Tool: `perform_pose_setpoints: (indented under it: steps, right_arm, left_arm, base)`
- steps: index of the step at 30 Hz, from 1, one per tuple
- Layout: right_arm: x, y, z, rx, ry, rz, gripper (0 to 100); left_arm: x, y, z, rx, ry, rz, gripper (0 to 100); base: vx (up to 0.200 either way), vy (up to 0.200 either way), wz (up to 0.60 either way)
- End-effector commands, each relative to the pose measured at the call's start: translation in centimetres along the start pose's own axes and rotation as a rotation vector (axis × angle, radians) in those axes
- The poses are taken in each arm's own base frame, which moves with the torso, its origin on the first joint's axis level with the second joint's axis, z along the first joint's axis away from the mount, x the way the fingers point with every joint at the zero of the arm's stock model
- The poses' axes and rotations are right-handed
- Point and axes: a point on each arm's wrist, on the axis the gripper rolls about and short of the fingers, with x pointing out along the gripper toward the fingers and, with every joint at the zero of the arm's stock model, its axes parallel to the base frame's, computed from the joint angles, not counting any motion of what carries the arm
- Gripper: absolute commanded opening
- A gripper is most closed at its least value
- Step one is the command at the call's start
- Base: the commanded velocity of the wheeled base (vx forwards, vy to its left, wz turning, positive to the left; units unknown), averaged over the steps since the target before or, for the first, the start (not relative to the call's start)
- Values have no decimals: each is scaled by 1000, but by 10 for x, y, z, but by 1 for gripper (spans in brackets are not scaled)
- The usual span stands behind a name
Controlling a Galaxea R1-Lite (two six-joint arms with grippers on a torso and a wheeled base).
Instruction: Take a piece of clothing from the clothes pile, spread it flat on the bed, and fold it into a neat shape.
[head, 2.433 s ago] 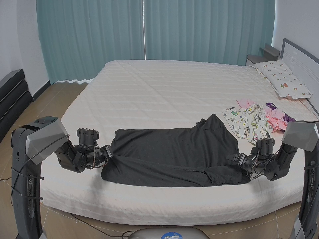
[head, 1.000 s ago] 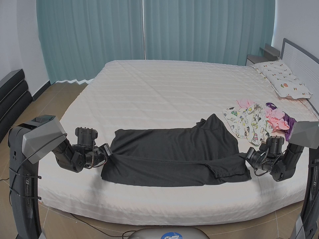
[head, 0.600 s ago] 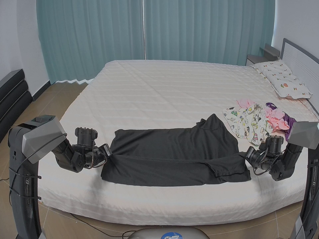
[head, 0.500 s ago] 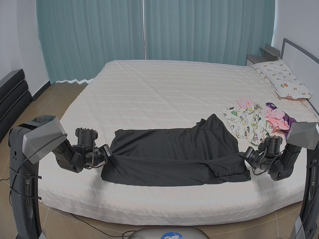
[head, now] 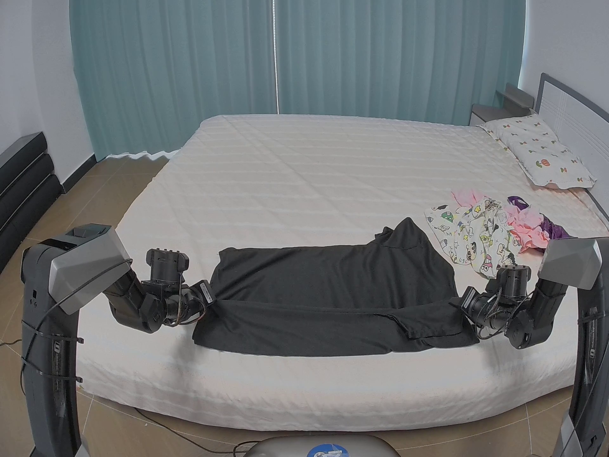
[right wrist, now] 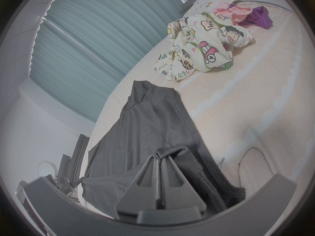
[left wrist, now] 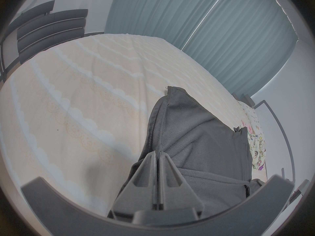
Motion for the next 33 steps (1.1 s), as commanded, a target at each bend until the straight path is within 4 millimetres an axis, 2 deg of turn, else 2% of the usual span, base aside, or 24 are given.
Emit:
perform_pose_setpoints:
  steps: [1,2,3,4,11,19,33]
  right_arm:
    - [3,-2,-5,-1,15,-4,0]
    - [4,-2,-5,-2,15,-3,0]
    - [4,-2,-6,-2,17,-3,0]
    - [5,-3,-7,-1,19,-4,100]
    - [1,0,-4,-3,5,4,100]
    - [-26,12,15,56,-47,18,100]
    - [-29,9,18,81,-56,11,100]
  left_arm:
    - [3,2,-4,-1,11,6,0]
    - [3,2,-4,-1,11,6,100]
    - [3,2,-4,1,11,6,100]
    - [4,2,-4,1,12,6,100]
    - [2,3,-4,-3,12,9,100]
    - [-10,6,8,-41,-19,7,100]
    - [-9,6,5,-49,-9,5,100]
  base:
    - [0,0,0]
    - [0,0,0]
    - [0,0,0]
    - [0,0,0]
    - [0,0,0]
    - [0,0,0]
    - [0,0,0]
